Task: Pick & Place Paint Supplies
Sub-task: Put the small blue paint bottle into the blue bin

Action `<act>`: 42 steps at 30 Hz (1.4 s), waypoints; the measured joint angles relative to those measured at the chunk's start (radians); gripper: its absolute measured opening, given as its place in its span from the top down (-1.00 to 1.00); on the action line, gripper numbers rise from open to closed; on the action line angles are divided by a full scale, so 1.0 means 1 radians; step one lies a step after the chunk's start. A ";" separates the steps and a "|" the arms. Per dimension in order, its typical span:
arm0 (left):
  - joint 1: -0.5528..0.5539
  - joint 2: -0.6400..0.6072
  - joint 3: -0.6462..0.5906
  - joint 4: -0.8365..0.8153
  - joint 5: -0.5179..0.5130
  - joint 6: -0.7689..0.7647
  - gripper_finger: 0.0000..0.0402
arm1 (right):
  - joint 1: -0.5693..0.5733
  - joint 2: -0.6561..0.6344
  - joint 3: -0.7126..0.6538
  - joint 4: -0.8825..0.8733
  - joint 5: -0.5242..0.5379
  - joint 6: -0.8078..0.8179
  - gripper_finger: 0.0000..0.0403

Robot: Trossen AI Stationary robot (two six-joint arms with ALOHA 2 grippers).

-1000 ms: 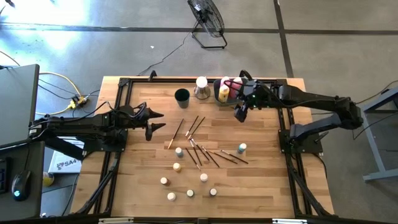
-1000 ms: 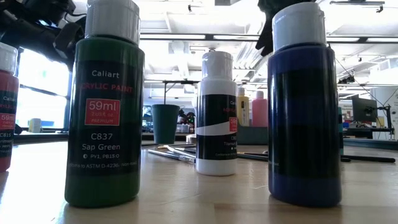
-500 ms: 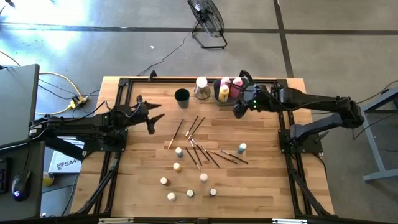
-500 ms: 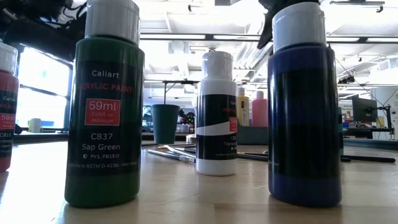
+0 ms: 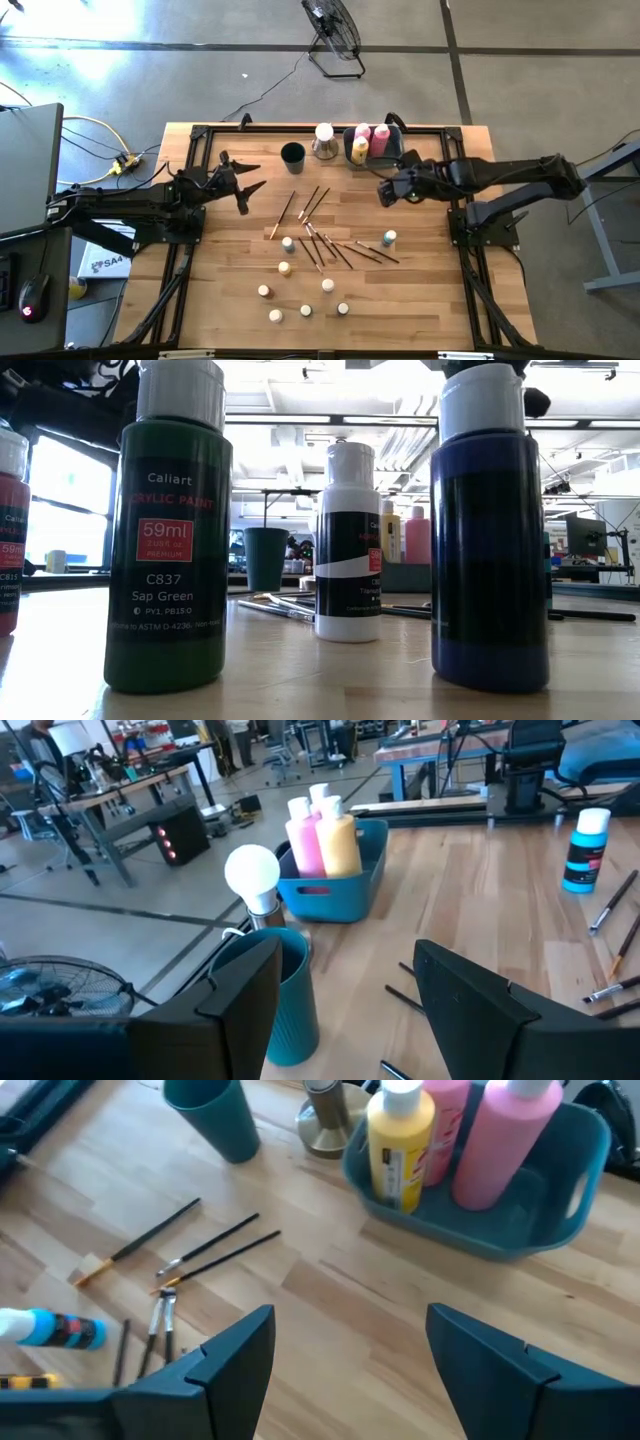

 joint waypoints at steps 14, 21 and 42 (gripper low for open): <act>0.000 0.000 0.000 -0.023 0.004 -0.028 -0.12 | 0.110 0.000 0.000 -0.008 0.009 0.097 -0.26; 0.000 0.000 0.000 -0.030 0.004 -0.030 -0.12 | 0.133 0.000 0.000 -0.042 -0.027 0.097 -0.26; 0.000 0.000 0.000 -0.035 0.003 -0.061 -0.12 | 0.132 0.000 0.000 -0.042 -0.064 -0.185 -0.26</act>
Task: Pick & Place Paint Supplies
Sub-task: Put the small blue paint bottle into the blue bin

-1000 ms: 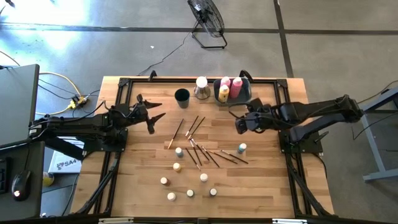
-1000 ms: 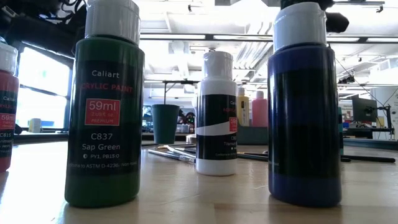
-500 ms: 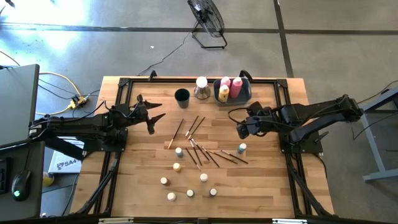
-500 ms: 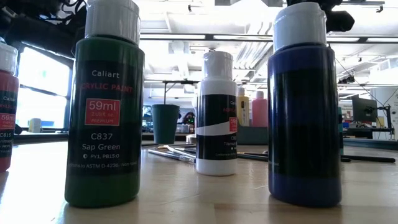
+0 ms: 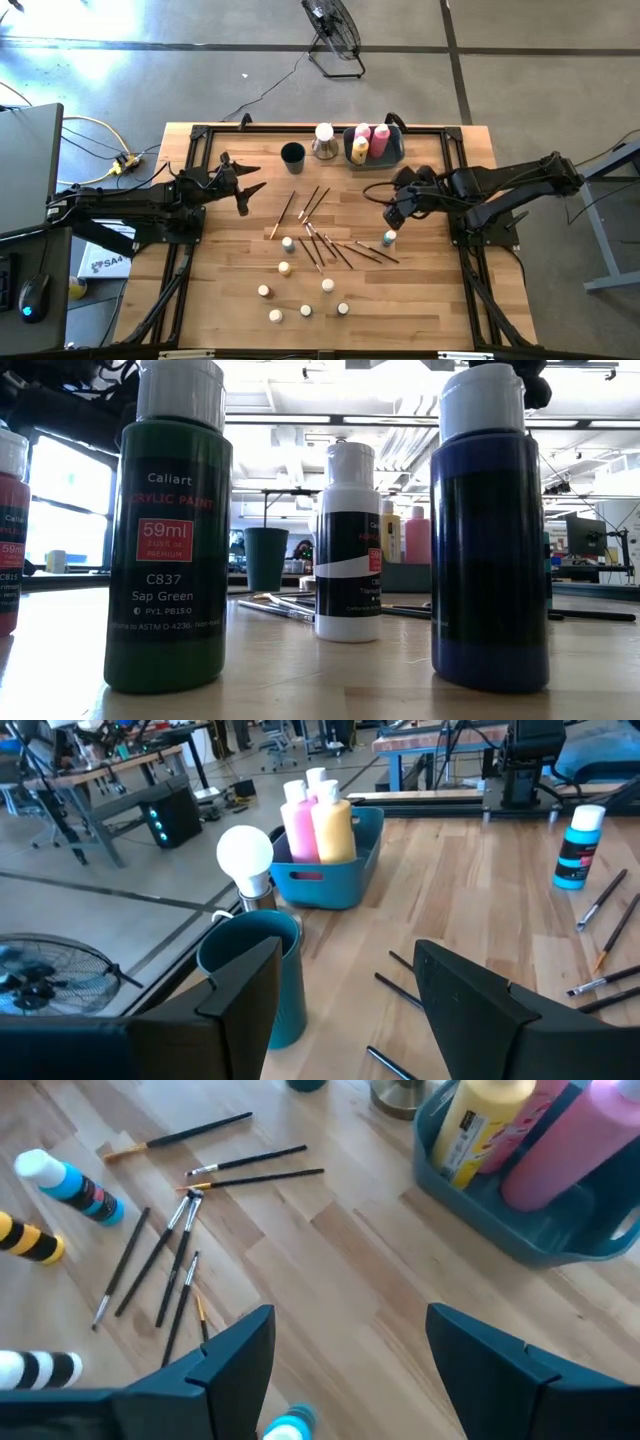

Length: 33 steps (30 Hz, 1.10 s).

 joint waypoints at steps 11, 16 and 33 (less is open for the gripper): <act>0.000 0.000 0.000 -0.025 -0.003 -0.018 -0.12 | 0.031 0.000 0.000 -0.030 -0.212 -0.127 -0.26; 0.000 0.000 0.000 -0.047 -0.010 -0.023 -0.12 | 0.069 0.000 -0.015 -0.015 -0.200 -0.133 -0.26; 0.000 0.000 0.000 -0.078 -0.010 -0.024 -0.12 | 0.144 0.001 -0.273 0.200 -0.159 -0.050 -0.26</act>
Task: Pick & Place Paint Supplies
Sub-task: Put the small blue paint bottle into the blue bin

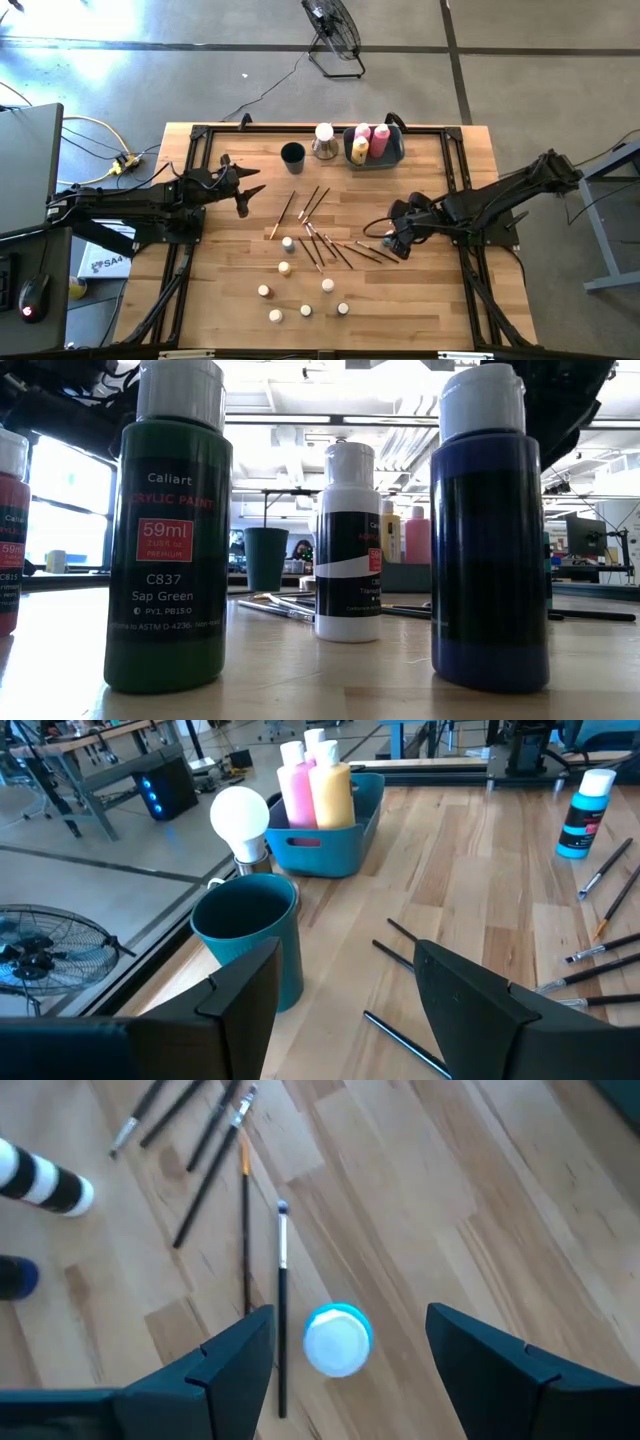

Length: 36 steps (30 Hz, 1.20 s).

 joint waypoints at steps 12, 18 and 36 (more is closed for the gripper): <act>0.000 0.000 0.000 -0.001 0.000 0.002 -0.12 | 0.000 0.000 -0.074 0.063 -0.003 0.034 -0.26; 0.000 0.000 0.000 -0.001 0.000 0.002 -0.12 | 0.000 0.000 -0.110 0.110 -0.031 0.053 -0.26; 0.000 0.000 0.000 -0.009 -0.002 0.002 -0.12 | 0.000 0.000 -0.187 0.180 -0.027 0.055 -0.26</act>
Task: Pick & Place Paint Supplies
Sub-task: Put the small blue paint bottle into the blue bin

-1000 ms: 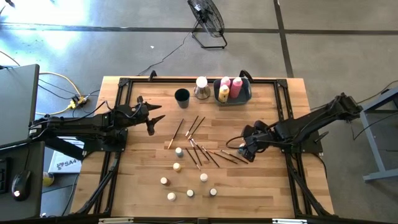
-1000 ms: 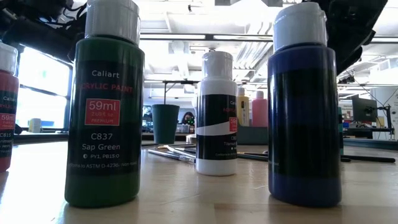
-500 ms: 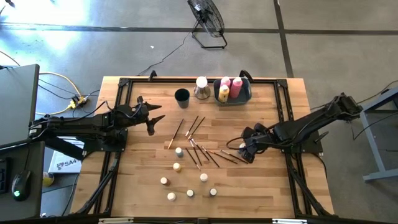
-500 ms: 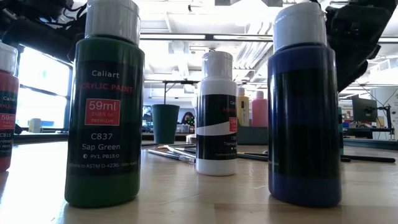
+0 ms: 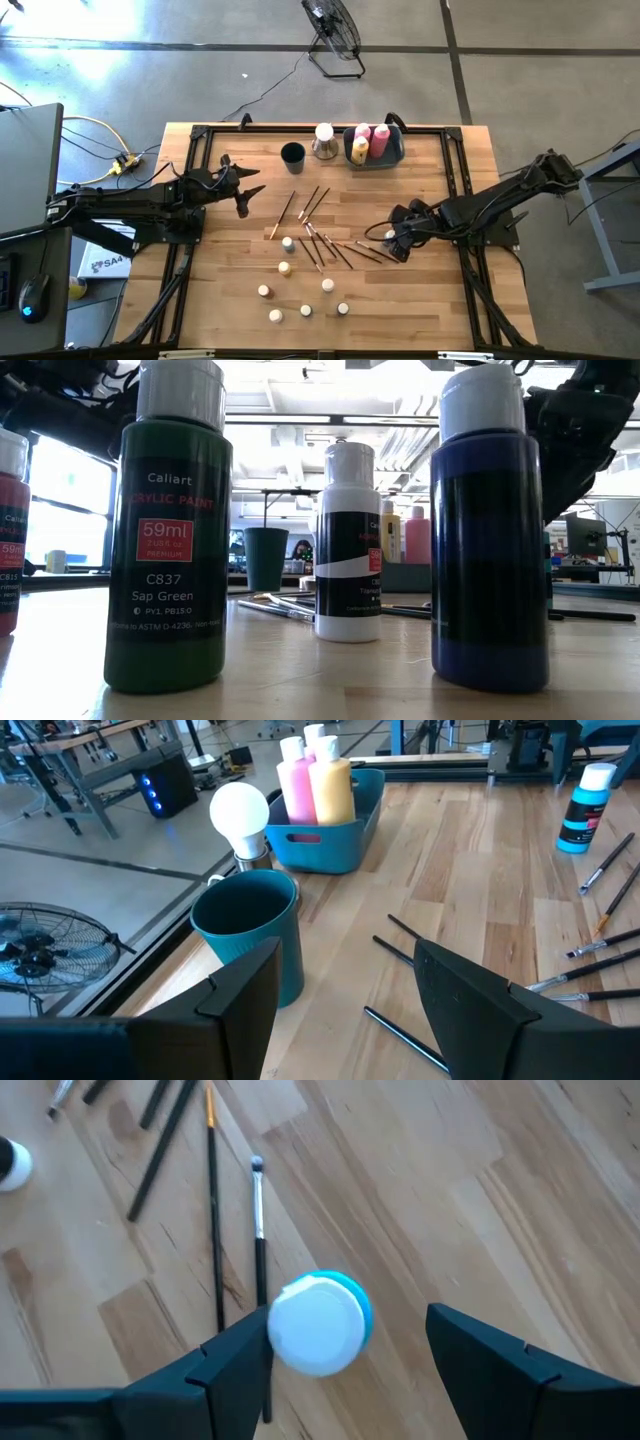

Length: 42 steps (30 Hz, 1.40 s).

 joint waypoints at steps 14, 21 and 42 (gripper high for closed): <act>0.000 0.000 0.000 0.000 -0.001 0.000 -0.12 | 0.000 0.000 -0.001 0.021 0.012 0.000 -0.08; 0.000 0.000 0.000 -0.001 -0.001 0.000 -0.12 | 0.000 0.000 -0.001 0.027 0.010 0.000 0.25; 0.000 0.000 0.000 -0.002 -0.002 0.004 -0.12 | -0.059 0.000 0.000 0.036 -0.004 0.019 0.43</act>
